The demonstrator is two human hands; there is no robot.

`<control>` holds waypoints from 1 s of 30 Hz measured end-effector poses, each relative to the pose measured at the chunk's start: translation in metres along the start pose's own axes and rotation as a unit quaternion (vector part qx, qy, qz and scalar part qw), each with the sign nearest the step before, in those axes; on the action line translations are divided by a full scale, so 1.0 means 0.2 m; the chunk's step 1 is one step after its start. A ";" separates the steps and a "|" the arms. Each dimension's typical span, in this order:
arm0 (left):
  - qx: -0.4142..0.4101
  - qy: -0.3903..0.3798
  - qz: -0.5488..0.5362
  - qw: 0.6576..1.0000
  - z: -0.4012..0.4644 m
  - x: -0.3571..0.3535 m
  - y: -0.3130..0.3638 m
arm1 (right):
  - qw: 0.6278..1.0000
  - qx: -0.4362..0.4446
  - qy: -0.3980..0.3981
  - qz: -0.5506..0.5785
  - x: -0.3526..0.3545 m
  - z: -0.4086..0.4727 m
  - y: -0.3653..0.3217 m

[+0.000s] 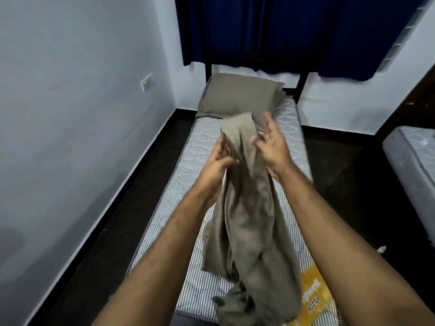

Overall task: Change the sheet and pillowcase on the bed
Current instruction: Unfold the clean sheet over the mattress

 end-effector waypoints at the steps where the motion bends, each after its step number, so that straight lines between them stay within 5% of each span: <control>1: -0.024 0.014 0.018 0.999 0.02 0.01 0.08 | 0.999 0.029 0.016 -0.025 0.03 0.07 -0.05; 5: -0.032 0.074 0.042 0.996 0.03 0.08 0.15 | 0.999 0.012 0.020 -0.025 -0.03 0.18 -0.11; 13: -0.016 0.171 0.096 0.980 -0.23 0.24 -0.04 | 0.977 -0.072 -0.193 -0.058 -0.59 -0.05 0.21; 19: -0.052 0.292 0.091 0.951 -0.63 0.49 -0.02 | 0.952 -0.042 -0.299 -0.055 -1.08 -0.14 0.07; 30: -0.113 0.584 0.131 0.793 -2.12 0.89 0.01 | 0.834 0.099 -0.534 -0.100 -2.31 -0.88 -0.34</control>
Point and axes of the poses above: each hand's wrist, its own z-axis towards the middle knuckle, its own x-axis out of the back of the hand, y = z × x, the point moved 6 cm from there along z, towards the middle knuckle, and after that the axes turned 14 degrees about -y, right-handed, at the moved point
